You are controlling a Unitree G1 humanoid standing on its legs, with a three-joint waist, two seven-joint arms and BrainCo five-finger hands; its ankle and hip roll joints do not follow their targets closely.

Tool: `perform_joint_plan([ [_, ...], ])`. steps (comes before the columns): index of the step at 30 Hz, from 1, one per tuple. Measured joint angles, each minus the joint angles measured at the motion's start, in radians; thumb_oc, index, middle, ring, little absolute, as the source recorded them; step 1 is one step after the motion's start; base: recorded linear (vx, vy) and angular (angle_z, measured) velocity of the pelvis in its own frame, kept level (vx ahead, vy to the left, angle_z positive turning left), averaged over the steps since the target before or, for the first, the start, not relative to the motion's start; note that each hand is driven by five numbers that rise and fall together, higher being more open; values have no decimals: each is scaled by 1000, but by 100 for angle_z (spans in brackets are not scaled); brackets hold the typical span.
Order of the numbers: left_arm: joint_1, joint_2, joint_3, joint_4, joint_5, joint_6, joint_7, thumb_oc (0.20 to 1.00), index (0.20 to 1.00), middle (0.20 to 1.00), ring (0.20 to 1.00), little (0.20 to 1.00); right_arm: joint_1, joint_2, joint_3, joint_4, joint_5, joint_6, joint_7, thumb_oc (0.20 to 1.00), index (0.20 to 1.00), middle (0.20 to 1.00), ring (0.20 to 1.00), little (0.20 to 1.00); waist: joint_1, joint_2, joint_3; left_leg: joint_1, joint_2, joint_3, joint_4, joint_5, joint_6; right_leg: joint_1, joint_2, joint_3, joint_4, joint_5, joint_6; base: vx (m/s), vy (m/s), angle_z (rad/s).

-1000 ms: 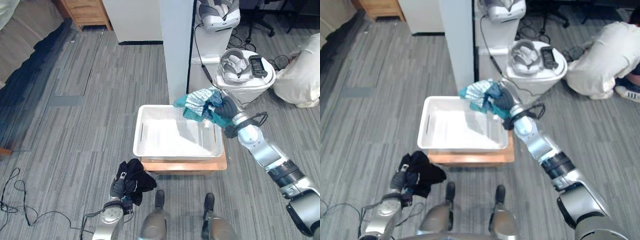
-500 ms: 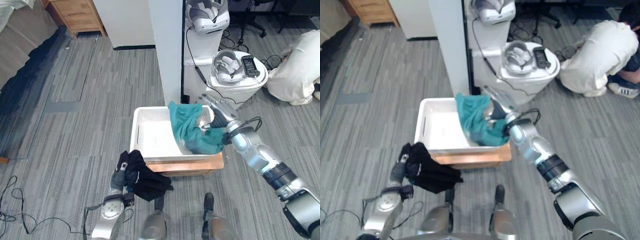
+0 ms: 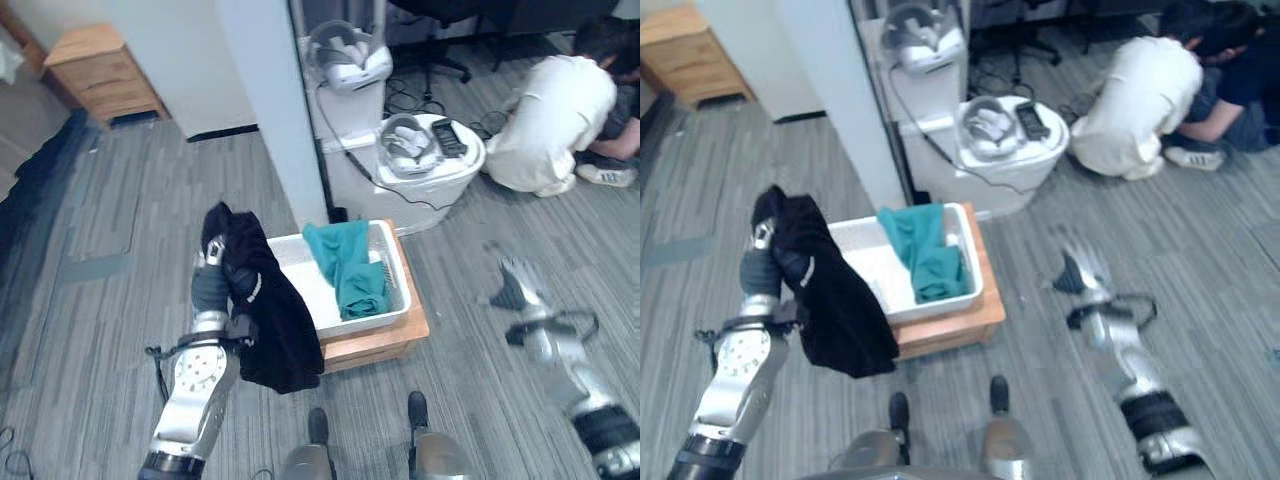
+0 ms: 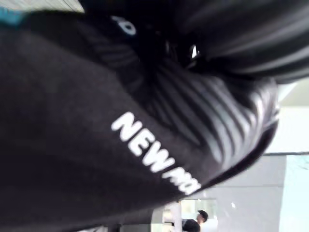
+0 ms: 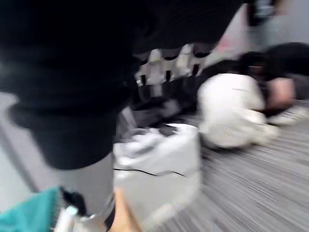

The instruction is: Tidy up the quilt and then pick up the clothes from the bed and put them into the laundry hamper.

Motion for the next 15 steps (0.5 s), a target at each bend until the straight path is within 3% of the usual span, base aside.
perform_joint_plan([
  [1,-31,3,8,4,14,-2,15,200,200,200,200,200,23,5,4,40,24,11,11,1000,1000,1000,1000,1000,-5,-1,-2,2,1,6,0,-7,1,-4,2,9,0,0,1,26,-13,-30],
  [2,-115,15,12,38,39,-7,46,200,200,200,200,200,78,6,9,124,56,7,20,1000,1000,1000,1000,1000,-51,-5,-8,11,1,18,0,-8,3,-3,2,18,0,1,2,34,-17,-24],
  [3,-152,33,15,64,53,-9,63,200,200,200,200,200,83,5,24,165,62,15,29,1000,1000,1000,1000,1000,-55,-5,-14,11,3,27,0,-7,1,-5,4,20,0,1,3,32,-14,-32],
  [6,-323,132,-9,241,116,-12,135,200,200,200,200,200,128,2,68,294,59,13,43,1000,1000,1000,1000,1000,-105,-11,-48,20,10,51,0,-16,-11,-15,12,41,-1,-1,9,28,1,-24],
  [9,-450,188,-22,402,140,-11,199,200,200,200,200,200,165,1,90,392,48,15,54,1000,1000,1000,1000,1000,-135,-9,-64,24,11,68,0,-19,-16,-19,15,60,-4,2,11,30,-2,-23],
  [15,-614,261,-195,611,179,3,228,200,200,200,200,200,200,50,120,615,51,24,59,1000,1000,1000,1000,1000,-158,-1,-83,20,6,76,0,-19,-15,-27,9,64,-5,2,8,7,-4,-1],
])
